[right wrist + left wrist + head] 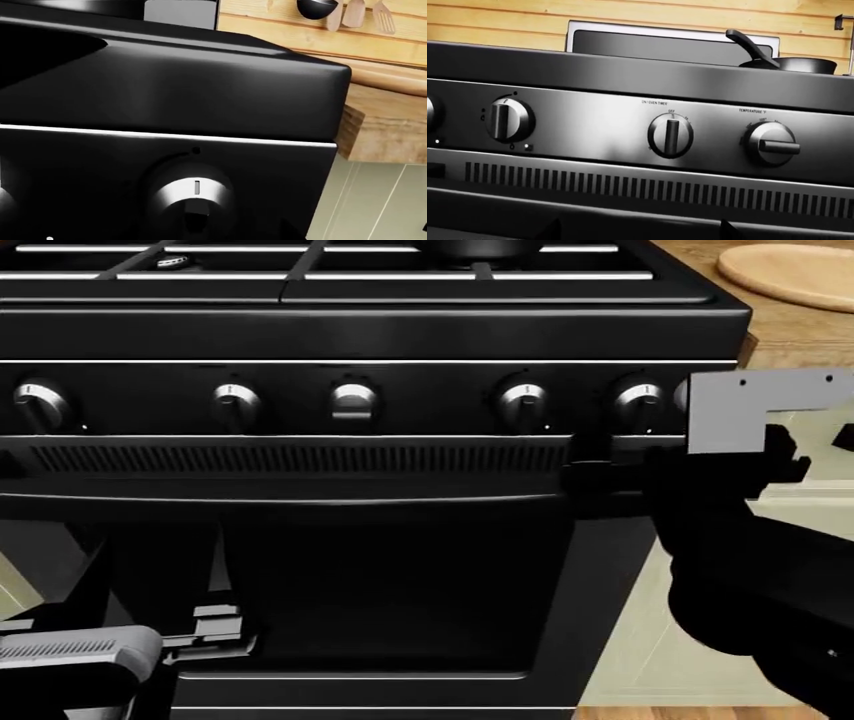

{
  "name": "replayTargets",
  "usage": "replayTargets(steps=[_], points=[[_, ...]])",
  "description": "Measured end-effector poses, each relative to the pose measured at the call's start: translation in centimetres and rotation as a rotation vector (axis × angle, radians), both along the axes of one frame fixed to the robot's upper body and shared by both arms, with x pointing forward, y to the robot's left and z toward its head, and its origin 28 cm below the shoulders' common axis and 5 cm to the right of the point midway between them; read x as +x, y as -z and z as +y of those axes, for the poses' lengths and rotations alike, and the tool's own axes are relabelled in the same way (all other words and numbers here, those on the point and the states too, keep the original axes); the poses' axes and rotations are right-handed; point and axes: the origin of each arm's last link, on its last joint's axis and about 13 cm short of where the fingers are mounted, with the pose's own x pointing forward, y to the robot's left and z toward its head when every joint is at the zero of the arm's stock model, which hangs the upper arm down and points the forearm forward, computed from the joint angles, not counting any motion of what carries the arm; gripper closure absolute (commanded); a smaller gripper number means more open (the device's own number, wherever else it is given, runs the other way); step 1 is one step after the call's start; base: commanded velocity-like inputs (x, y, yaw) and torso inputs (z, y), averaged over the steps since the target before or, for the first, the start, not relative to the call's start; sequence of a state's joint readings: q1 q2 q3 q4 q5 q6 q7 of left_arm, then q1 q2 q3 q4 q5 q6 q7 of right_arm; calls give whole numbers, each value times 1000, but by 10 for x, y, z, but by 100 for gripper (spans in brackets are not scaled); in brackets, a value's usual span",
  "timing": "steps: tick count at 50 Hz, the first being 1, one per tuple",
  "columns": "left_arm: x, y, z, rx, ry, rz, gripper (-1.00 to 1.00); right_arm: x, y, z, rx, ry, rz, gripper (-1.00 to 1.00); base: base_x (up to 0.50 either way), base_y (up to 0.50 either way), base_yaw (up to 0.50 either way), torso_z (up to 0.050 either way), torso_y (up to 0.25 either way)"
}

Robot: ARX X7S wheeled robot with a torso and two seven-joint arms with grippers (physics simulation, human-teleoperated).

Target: Frozen meat rests on a plate on the counter. Retrieve the meat and place it in a pot on a burner. Then turn the burner on.

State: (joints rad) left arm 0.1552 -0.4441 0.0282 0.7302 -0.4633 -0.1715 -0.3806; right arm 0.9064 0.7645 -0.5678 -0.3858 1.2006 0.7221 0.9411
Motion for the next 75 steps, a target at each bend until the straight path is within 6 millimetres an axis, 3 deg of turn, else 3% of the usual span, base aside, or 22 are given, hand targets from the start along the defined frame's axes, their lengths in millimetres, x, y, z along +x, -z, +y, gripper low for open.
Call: replayTargets(steps=[28,29,56,75], points=[[1,2,1,-4,-2,8,-100,9,3,3,-27,15,1,-100,6,0,3,0,0],[1,2,1,-4,-3,8,-100,9,3,3,-29,15,0,100,11,3,7,0,0],[0,2,0,-3,5,10,-100,9,1,6,24,14,15,100,8,0,4,0,0],[-2,1,-1,-6,10,4,-100,9,3,5,-122,31,6,100,3,1,3,0,0]])
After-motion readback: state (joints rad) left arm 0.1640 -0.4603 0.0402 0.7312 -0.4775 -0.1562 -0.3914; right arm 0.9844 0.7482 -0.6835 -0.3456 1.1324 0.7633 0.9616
